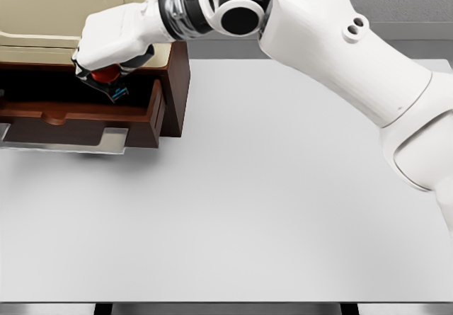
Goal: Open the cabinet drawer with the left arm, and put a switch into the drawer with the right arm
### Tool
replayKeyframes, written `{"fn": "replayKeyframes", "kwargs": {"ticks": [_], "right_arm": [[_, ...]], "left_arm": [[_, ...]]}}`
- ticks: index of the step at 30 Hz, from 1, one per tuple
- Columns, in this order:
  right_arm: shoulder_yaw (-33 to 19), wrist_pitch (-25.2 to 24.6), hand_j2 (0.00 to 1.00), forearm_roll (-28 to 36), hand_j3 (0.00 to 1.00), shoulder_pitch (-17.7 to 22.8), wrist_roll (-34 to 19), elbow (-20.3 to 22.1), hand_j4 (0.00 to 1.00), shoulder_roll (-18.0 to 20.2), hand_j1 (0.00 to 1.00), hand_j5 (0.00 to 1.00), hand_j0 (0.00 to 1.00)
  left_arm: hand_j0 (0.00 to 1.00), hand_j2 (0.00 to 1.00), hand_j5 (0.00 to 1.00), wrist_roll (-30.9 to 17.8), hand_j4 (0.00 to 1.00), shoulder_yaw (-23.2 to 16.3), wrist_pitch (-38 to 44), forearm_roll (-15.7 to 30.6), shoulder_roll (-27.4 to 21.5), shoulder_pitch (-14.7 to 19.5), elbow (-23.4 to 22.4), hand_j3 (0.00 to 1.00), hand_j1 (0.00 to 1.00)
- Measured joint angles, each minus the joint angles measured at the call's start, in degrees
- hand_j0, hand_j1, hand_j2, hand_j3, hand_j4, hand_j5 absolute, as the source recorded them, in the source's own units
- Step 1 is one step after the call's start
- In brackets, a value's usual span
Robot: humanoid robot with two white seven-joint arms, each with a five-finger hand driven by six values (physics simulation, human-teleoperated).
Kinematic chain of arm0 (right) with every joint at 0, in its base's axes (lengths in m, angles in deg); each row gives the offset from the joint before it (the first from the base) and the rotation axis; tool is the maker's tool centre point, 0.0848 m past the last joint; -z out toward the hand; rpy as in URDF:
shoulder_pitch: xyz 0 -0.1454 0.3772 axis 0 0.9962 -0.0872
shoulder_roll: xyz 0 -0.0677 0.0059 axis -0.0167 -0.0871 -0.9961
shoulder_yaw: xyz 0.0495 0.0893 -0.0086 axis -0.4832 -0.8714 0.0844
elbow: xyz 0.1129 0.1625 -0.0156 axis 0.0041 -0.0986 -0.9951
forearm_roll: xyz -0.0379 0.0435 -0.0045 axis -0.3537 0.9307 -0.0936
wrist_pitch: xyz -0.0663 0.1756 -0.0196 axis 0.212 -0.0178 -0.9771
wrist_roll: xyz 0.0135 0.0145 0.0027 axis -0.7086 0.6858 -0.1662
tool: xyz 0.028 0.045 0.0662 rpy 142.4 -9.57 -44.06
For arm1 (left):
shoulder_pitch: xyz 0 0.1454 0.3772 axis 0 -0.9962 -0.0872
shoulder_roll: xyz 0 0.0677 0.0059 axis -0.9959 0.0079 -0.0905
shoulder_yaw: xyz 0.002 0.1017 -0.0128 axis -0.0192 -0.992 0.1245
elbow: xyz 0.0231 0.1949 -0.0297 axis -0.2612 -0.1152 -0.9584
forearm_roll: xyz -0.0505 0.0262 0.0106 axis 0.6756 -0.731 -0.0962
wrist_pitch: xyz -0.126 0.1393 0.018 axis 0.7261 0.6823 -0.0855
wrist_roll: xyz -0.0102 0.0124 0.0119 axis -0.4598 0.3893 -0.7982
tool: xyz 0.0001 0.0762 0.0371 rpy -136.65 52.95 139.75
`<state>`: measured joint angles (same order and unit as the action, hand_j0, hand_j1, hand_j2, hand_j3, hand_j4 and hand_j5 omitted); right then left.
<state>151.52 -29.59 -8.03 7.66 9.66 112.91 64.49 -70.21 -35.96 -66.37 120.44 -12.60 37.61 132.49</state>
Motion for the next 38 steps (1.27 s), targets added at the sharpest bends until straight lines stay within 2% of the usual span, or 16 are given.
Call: {"fn": "replayKeyframes", "kwargs": {"ticks": [1, 2, 3, 10, 13, 15, 18, 21, 24, 26, 28, 32, 38], "right_arm": [[0.09, 0.0, 0.43, -0.01, 0.43, -0.18, -0.01, -0.2, 0.43, -0.19, 0.43, 0.43, 0.43], [0.18, 0.0, 0.6, -0.03, 0.6, -0.26, -0.01, -0.35, 0.6, -0.4, 0.6, 0.6, 0.6], [0.24, 0.0, 1.0, -0.15, 1.0, -0.44, -0.02, -0.46, 1.0, -0.63, 1.0, 1.0, 1.0], [1.55, -0.01, 1.0, -0.89, 1.0, -1.41, -0.02, -0.29, 1.0, -1.93, 1.0, 1.0, 1.0], [1.22, -0.01, 1.0, -0.76, 1.0, -1.76, -0.02, 3.36, 1.0, -0.42, 1.0, 1.0, 1.0], [-0.07, -0.01, 1.0, -0.42, 1.0, -1.23, -0.02, 9.76, 1.0, 4.91, 1.0, 1.0, 1.0], [-2.74, -0.04, 1.0, 4.48, 1.0, -0.79, -0.02, 17.29, 1.0, 16.97, 1.0, 1.0, 1.0], [-3.16, 0.04, 1.0, 7.62, 1.0, 5.26, -0.04, 20.55, 1.0, 27.28, 1.0, 1.0, 1.0], [-3.28, 0.08, 1.0, 8.5, 1.0, 12.65, -0.05, 24.02, 1.0, 35.71, 1.0, 1.0, 1.0], [-3.34, 0.08, 1.0, 8.66, 1.0, 16.69, -0.04, 25.24, 1.0, 39.07, 1.0, 1.0, 1.0], [-3.57, 0.07, 1.0, 8.76, 1.0, 19.07, -0.04, 25.87, 1.0, 41.79, 1.0, 1.0, 1.0], [-5.85, 0.1, 1.0, 6.57, 1.0, 27.68, -0.05, 26.28, 1.0, 44.4, 1.0, 1.0, 1.0], [-10.17, 0.02, 1.0, 4.99, 1.0, 30.23, -0.03, 26.07, 1.0, 45.8, 1.0, 1.0, 1.0]], "left_arm": [[1.0, 1.0, 1.0, 0.0, 1.0, 0.0, 0.0, 0.01, 0.0, -0.01, 0.0, 1.0, 1.0], [1.0, 1.0, 1.0, 0.0, 1.0, 0.0, 0.0, 0.01, 0.0, -0.01, 0.0, 1.0, 1.0], [1.0, 1.0, 1.0, 0.0, 1.0, 0.0, 0.0, 0.01, 0.0, -0.01, 0.0, 1.0, 1.0], [1.0, 1.0, 1.0, 0.0, 1.0, 0.0, 0.0, 0.01, 0.02, -0.01, 0.03, 1.0, 1.0], [1.0, 1.0, 1.0, 0.0, 1.0, 0.01, 0.01, -0.01, 0.06, -0.01, 0.07, 1.0, 1.0], [1.0, 1.0, 1.0, -0.01, 1.0, 0.05, 0.01, -0.04, 0.08, -0.01, 0.16, 1.0, 1.0], [1.0, 1.0, 1.0, 0.0, 1.0, 0.23, 0.03, -0.08, 0.3, -0.03, 0.42, 1.0, 1.0], [1.0, 1.0, 1.0, 0.01, 1.0, 0.49, 0.0, -0.54, 1.43, 0.25, 0.83, 1.0, 1.0], [1.0, 1.0, 1.0, 0.01, 1.0, 1.67, -0.01, -4.19, 3.81, 0.24, 4.76, 1.0, 1.0], [1.0, 1.0, 1.0, 0.01, 1.0, 2.05, -0.01, -6.72, 5.8, 0.15, 8.1, 1.0, 1.0], [1.0, 1.0, 1.0, 0.01, 1.0, 2.21, -0.02, -8.73, 8.08, 0.35, 10.04, 1.0, 1.0], [1.0, 1.0, 1.0, 0.0, 1.0, 2.37, -0.03, -10.43, 10.06, 1.15, 11.57, 1.0, 1.0], [1.0, 1.0, 1.0, 0.0, 1.0, 2.41, -0.02, -10.97, 11.57, 1.5, 12.11, 1.0, 1.0]]}}
